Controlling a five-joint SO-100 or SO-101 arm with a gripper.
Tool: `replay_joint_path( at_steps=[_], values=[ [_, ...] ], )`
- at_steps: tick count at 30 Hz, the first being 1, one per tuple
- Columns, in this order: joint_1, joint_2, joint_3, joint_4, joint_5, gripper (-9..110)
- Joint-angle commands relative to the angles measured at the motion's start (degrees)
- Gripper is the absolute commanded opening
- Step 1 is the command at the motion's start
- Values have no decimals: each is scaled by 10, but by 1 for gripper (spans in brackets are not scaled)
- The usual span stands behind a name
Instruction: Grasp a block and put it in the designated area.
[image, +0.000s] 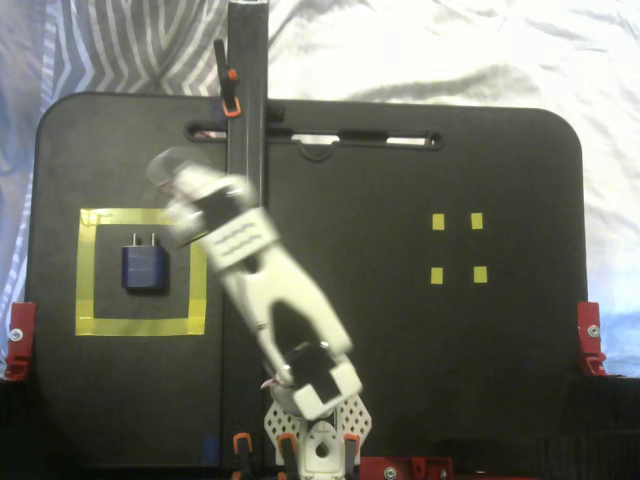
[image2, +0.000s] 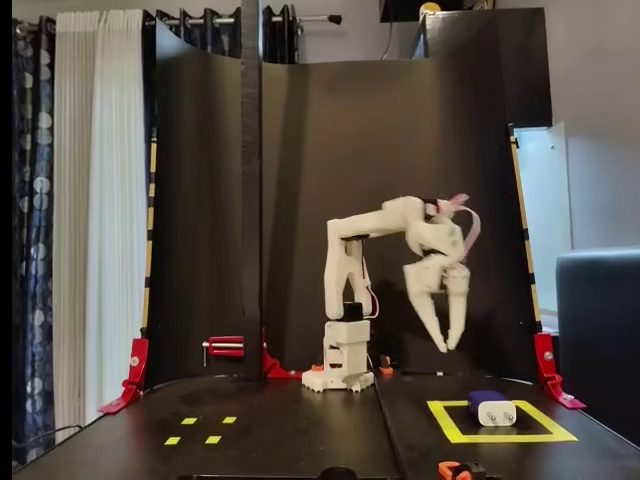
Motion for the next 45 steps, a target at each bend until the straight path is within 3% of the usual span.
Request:
replay_joint_path(
  at_steps=[1, 9, 21, 32, 45],
  values=[
    [59, 35, 0, -30, 1, 0],
    [179, 123, 108, -146, 4, 0],
    [300, 345, 362, -377, 142, 0],
    [308, 534, 554, -450, 263, 0],
    [275, 793, 788, -454, 269, 0]
  ],
)
